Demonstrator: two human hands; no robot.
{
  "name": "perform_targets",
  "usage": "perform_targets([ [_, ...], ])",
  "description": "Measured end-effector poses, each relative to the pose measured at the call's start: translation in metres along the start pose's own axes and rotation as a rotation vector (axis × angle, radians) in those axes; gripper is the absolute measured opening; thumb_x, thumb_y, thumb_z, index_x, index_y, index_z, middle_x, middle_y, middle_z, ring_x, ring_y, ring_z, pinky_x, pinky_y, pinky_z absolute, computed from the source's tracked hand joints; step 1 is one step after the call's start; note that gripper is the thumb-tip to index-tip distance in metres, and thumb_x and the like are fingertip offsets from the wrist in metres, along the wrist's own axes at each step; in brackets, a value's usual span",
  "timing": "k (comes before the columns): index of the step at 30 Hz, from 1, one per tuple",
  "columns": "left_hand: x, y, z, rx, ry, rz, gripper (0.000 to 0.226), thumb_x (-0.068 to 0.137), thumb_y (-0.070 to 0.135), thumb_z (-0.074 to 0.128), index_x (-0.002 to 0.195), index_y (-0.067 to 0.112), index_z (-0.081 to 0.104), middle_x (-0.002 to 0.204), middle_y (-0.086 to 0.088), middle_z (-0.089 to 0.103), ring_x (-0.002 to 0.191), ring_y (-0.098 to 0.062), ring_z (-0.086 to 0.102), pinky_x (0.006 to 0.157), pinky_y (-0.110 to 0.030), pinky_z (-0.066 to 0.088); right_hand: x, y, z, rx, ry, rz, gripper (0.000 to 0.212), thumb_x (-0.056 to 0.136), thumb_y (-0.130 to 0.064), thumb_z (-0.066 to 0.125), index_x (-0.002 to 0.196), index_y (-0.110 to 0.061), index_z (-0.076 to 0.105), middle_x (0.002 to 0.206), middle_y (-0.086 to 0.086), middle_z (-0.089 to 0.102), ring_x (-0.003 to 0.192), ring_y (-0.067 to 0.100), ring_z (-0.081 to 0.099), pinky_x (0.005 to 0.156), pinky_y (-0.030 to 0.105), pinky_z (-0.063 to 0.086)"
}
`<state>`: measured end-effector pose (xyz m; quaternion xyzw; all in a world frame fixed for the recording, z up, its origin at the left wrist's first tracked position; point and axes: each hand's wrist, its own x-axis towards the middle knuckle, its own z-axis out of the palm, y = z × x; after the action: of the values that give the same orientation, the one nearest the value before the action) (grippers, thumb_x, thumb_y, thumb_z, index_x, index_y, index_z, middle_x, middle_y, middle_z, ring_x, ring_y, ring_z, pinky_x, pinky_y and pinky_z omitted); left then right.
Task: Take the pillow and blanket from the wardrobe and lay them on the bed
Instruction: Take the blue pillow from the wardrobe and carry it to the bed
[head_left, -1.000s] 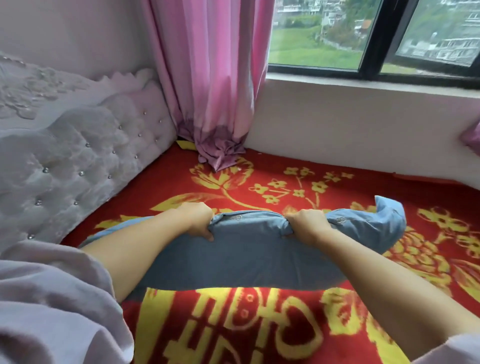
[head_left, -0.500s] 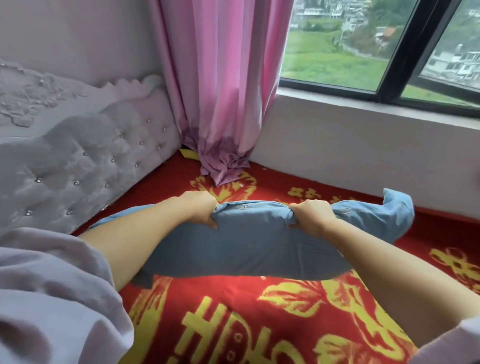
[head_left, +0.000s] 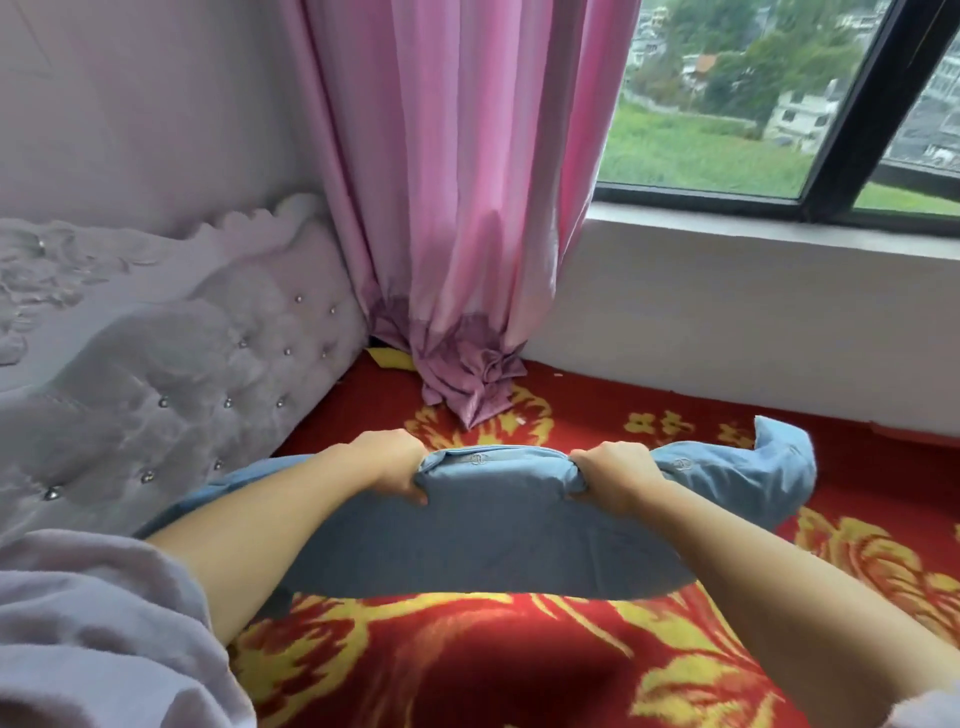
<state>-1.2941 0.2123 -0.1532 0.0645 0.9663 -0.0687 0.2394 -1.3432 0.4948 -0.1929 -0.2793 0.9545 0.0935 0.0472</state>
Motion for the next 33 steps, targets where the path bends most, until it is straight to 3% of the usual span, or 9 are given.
perform_targets([
  [6,0.033,-0.042,-0.002,-0.041,0.029,-0.014,0.041,0.073,0.051,0.068,0.101,0.021,0.066,0.103,-0.003,0.070,0.096,-0.024,0.065,0.070,-0.032,0.049,0.053,-0.005,-0.013,-0.051,0.026,-0.027,0.028,0.086,-0.041,0.052,0.104,-0.021,0.059,0.102,0.005,0.069,0.094,0.031,0.065,0.064,0.031,0.037],
  [14,0.104,0.013,-0.007,-0.147,0.037,0.000,0.040,0.076,0.049,0.067,0.098,0.016,0.065,0.102,-0.006,0.069,0.095,-0.027,0.064,0.067,-0.034,0.047,0.101,0.085,0.008,-0.142,-0.049,-0.095,0.035,0.086,-0.049,0.052,0.108,-0.023,0.056,0.103,0.003,0.069,0.095,0.029,0.064,0.063,0.029,0.036],
  [18,0.139,0.029,0.000,-0.303,-0.020,-0.130,0.040,0.074,0.049,0.067,0.096,0.015,0.066,0.100,-0.007,0.069,0.091,-0.028,0.065,0.062,-0.031,0.044,0.163,0.118,0.019,-0.193,-0.085,-0.225,0.035,0.086,-0.050,0.054,0.109,-0.023,0.055,0.104,0.003,0.068,0.097,0.029,0.064,0.063,0.031,0.036],
  [23,0.146,0.026,-0.004,-0.401,-0.052,-0.259,0.038,0.071,0.050,0.066,0.092,0.018,0.065,0.099,-0.004,0.068,0.086,-0.024,0.063,0.061,-0.030,0.043,0.207,0.124,0.021,-0.222,-0.046,-0.362,0.026,0.087,-0.033,0.054,0.112,-0.024,0.054,0.104,0.002,0.068,0.097,0.027,0.065,0.063,0.031,0.037],
  [30,0.120,-0.018,-0.027,-0.463,-0.016,-0.367,0.039,0.068,0.053,0.069,0.087,0.019,0.066,0.085,-0.001,0.064,0.078,-0.023,0.062,0.060,-0.030,0.045,0.240,0.091,-0.036,-0.255,0.055,-0.453,0.046,0.084,-0.058,0.055,0.115,-0.025,0.056,0.109,0.000,0.068,0.101,0.026,0.064,0.067,0.031,0.040],
  [33,0.107,-0.055,-0.032,-0.497,0.017,-0.378,0.035,0.068,0.052,0.069,0.076,0.019,0.062,0.080,-0.002,0.063,0.080,-0.025,0.064,0.070,-0.038,0.053,0.257,0.062,-0.065,-0.270,0.112,-0.459,0.052,0.082,-0.065,0.053,0.116,-0.025,0.055,0.111,0.001,0.067,0.103,0.026,0.064,0.066,0.031,0.037],
])
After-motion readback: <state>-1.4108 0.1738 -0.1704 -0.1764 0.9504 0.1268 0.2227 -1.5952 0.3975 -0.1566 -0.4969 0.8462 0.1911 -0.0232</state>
